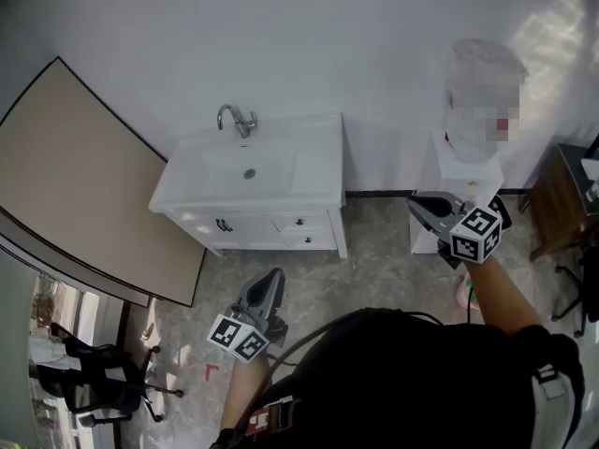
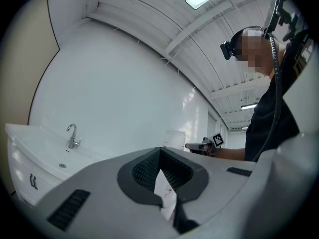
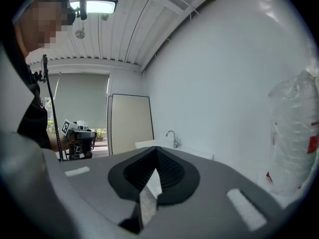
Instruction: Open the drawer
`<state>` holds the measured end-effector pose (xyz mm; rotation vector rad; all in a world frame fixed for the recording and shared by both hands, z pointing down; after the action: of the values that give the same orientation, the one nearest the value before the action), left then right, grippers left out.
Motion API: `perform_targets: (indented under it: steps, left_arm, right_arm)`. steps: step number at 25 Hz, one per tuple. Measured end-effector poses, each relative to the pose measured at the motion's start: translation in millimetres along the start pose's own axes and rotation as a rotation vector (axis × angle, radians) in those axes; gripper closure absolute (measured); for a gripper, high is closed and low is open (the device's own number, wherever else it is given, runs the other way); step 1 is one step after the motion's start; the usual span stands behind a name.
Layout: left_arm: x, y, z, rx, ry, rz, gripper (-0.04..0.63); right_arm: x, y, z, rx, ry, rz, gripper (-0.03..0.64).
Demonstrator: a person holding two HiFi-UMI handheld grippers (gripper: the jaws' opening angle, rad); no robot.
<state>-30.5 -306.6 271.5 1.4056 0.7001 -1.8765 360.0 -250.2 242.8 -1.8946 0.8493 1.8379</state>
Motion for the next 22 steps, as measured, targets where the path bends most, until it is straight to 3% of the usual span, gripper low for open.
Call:
perform_targets:
  steps: [11, 22]
  left_arm:
    - [55.2, 32.8, 147.4, -0.086, 0.027, 0.02, 0.595]
    - [62.5, 65.5, 213.9, -0.094, 0.029, 0.038, 0.595]
  right_arm:
    - [30.8, 127.5, -6.5, -0.085, 0.005, -0.021, 0.623]
    - [32.1, 187.6, -35.8, -0.093, 0.01, -0.014, 0.623]
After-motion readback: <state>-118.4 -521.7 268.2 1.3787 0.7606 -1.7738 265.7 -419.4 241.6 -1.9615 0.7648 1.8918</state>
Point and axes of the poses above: the fingertips, and each gripper's own axes: y forward along the fingers, z to its left, x out of its top, the point moved 7 cm from there along -y, backward along the fingers, and after that the axes turned 13 degrees about x, right-handed, at the moved point
